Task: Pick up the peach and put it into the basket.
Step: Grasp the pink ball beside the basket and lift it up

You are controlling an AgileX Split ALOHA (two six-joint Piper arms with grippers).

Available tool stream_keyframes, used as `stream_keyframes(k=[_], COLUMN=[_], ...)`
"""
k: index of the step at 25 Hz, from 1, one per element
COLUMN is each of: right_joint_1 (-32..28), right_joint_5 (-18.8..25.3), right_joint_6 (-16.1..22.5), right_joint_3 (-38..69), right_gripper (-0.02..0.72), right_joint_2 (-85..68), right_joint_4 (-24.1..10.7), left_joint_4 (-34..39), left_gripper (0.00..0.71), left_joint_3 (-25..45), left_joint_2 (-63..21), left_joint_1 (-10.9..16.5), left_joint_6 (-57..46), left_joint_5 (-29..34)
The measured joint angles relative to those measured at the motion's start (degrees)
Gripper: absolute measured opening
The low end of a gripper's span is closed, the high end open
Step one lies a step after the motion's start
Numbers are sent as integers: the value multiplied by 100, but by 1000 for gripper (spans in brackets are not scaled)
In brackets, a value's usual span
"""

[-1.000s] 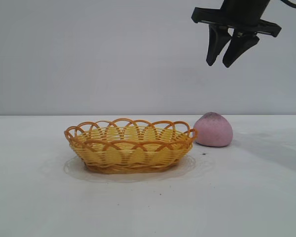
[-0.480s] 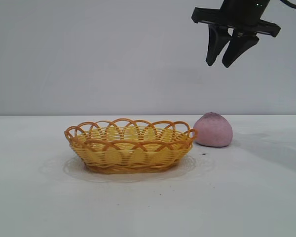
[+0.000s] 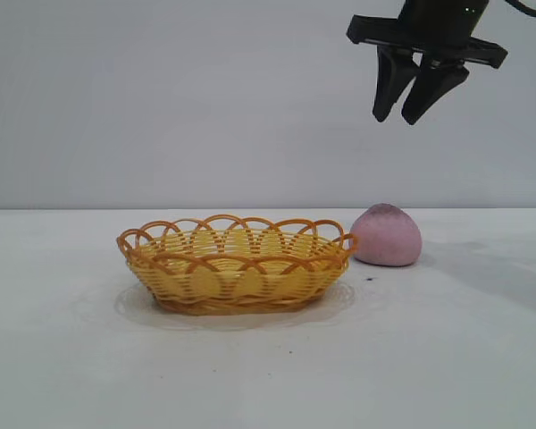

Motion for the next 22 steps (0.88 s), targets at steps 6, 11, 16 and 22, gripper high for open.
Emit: stream_keyframes(k=[6, 11, 16, 22], right_joint_1=[0, 13, 232, 315], right_joint_5=[93, 128, 83, -42], right_joint_6=[-5, -141, -291, -344], right_joint_3=[0, 0, -9, -46], right_gripper=[236, 236, 236, 0], right_joint_2=[352, 559, 845, 603], right_joint_4=[93, 252, 322, 351], left_joint_4=[-3, -3, -3, -3], left_gripper=[377, 377, 377, 377], left_joint_3=[0, 0, 0, 0], left_joint_2=[0, 0, 0, 0], left_joint_1=[626, 1110, 1174, 1174], left_joint_6=[0, 0, 0, 0], left_joint_5=[0, 0, 0, 0])
